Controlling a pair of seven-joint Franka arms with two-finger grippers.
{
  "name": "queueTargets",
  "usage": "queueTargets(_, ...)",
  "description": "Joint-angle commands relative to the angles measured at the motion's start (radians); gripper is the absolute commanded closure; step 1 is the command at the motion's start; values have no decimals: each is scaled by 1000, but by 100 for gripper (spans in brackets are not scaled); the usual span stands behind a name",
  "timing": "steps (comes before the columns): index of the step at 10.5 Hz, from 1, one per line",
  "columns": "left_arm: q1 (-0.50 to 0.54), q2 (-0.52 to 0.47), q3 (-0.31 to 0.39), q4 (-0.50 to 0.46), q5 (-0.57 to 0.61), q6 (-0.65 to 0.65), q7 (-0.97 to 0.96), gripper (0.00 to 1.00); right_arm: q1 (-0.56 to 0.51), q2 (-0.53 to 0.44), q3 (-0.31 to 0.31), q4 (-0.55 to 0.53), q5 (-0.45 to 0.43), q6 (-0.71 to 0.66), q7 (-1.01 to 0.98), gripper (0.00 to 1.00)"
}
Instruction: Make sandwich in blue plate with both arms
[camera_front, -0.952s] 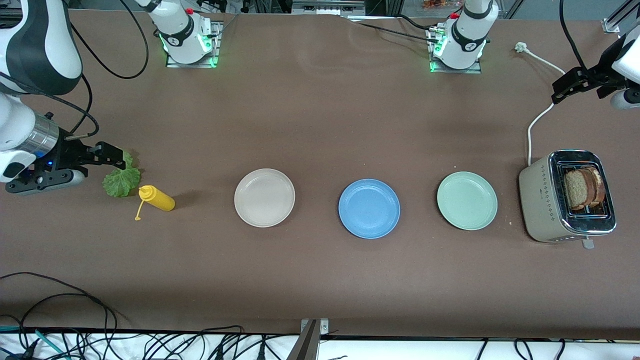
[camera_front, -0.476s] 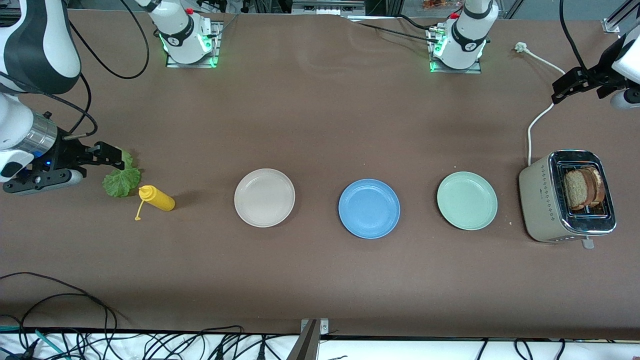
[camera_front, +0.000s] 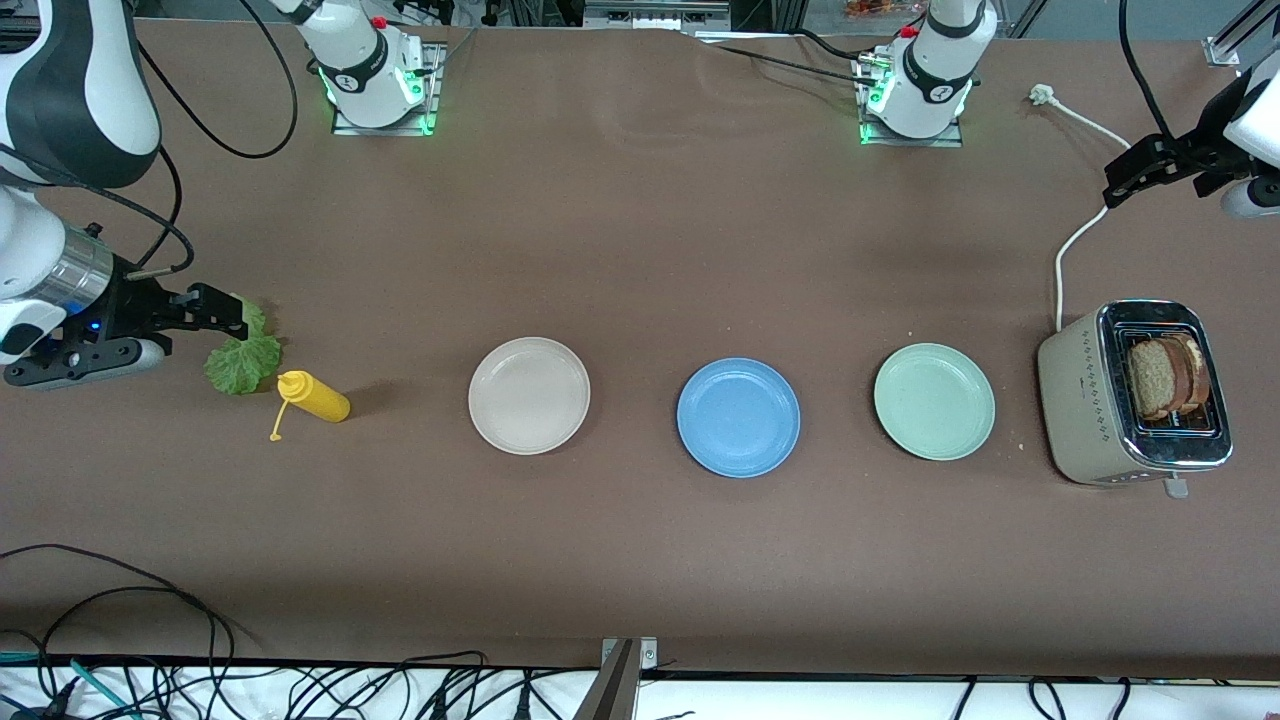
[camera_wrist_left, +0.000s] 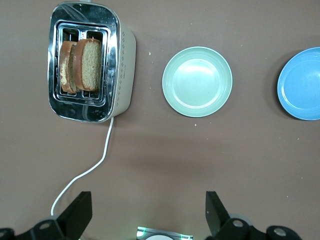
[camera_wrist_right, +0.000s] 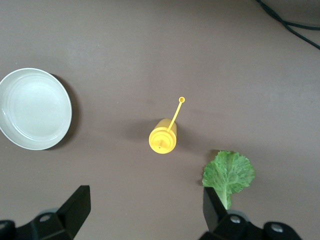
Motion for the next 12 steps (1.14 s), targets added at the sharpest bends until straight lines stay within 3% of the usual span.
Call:
queueTargets(1,10,0,-3,12,-27,-15,1,0,-12,12,2,25,6,-38,-9,0)
queueTargets(12,10,2,-3,12,-27,-15,3,0,-4,37,5,45,6,-41,-10,0)
